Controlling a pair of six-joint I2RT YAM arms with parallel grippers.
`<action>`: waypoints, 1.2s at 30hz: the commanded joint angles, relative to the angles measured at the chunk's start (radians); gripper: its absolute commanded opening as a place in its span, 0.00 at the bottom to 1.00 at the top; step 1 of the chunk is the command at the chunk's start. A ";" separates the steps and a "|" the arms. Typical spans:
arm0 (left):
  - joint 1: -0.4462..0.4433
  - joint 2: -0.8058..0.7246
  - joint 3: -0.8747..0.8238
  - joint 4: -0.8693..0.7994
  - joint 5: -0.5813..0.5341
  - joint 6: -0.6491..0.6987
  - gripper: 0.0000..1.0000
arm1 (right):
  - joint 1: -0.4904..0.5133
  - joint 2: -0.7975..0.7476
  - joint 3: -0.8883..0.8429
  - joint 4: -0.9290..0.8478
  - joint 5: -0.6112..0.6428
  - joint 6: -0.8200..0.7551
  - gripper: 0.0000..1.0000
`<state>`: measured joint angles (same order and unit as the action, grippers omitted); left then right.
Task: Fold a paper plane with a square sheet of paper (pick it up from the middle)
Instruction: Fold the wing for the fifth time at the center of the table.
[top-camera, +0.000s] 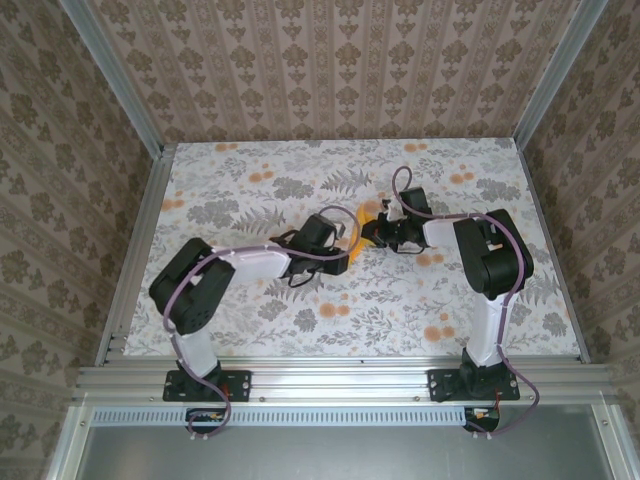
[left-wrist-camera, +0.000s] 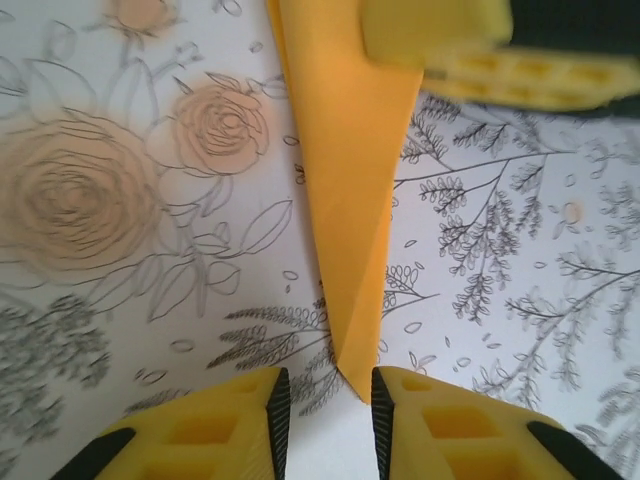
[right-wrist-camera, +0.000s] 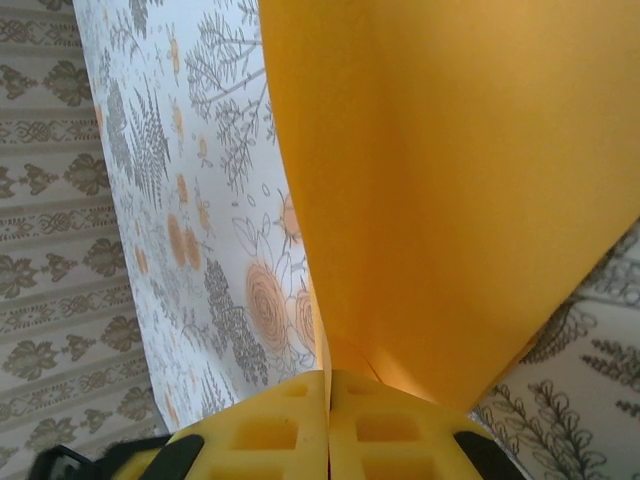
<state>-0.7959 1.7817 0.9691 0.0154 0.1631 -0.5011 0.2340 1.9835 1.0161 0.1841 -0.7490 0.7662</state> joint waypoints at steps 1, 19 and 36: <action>0.047 -0.089 -0.055 0.073 0.076 -0.059 0.34 | 0.020 -0.015 -0.022 -0.017 -0.074 -0.018 0.06; 0.114 0.039 -0.049 0.212 0.233 -0.207 0.30 | 0.069 0.033 0.028 -0.234 -0.048 -0.176 0.09; 0.104 0.099 0.005 0.218 0.247 -0.215 0.13 | 0.071 0.084 0.084 -0.339 0.040 -0.197 0.13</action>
<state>-0.6868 1.8645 0.9504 0.2276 0.4080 -0.7052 0.3050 2.0159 1.0809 -0.0902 -0.7998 0.5934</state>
